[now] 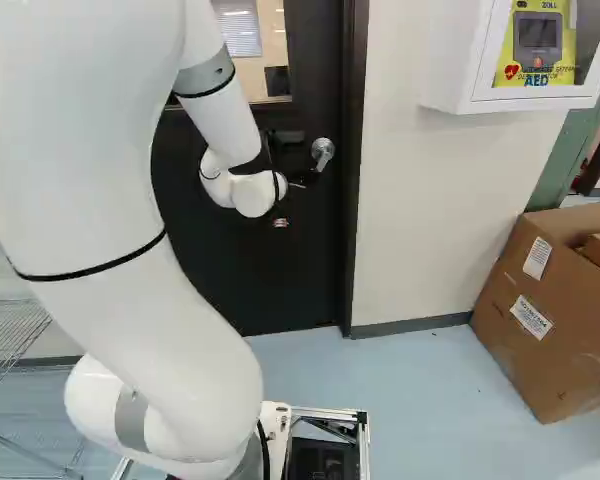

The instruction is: Open the door and move inside

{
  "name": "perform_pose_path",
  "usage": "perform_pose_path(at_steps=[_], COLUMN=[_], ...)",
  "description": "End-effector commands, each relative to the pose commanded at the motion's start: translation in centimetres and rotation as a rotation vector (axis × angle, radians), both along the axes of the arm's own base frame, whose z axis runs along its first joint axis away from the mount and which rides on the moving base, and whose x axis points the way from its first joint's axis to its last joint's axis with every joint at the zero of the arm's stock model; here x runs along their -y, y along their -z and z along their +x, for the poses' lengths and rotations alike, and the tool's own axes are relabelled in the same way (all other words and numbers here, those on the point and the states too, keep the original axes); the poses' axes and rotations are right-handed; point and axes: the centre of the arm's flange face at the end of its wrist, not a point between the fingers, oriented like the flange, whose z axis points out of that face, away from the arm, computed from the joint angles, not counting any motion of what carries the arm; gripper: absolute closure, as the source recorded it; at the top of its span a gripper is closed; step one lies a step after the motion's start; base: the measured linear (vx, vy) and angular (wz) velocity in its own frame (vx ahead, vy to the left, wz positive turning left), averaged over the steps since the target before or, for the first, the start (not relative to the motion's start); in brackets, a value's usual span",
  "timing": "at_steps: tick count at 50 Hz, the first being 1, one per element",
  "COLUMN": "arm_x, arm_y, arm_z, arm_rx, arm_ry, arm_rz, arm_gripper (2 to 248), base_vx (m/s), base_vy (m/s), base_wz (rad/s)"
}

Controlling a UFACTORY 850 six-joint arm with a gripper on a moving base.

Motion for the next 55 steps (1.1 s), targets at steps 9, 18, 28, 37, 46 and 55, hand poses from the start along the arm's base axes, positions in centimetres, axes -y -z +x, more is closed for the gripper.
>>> perform_pose_path(at_steps=[9, 18, 28, 37, 46, 55], arm_x=[0.0, 0.0, -0.3, -0.6, -1.1, -1.5], arm_y=[0.9, 1.1, 1.2, 1.3, 1.5, 1.8], arm_z=[0.1, 0.3, 1.6, 3.0, 4.5, 5.9], arm_rx=[-0.019, -0.023, -0.020, -0.015, -0.009, -0.016], arm_ry=[0.000, 0.004, 0.041, 0.087, 0.138, 0.196], arm_rz=[0.001, 0.004, 0.031, 0.064, 0.102, 0.145], arm_gripper=[3, 3, 3, 3, 3, 3], base_vx=[0.000, 0.000, 0.000, 0.000, 0.000, 0.000], base_vy=[0.000, 0.000, 0.000, 0.000, 0.000, 0.000], base_wz=[0.000, 0.000, 0.000, 0.000, 0.000, 0.000])
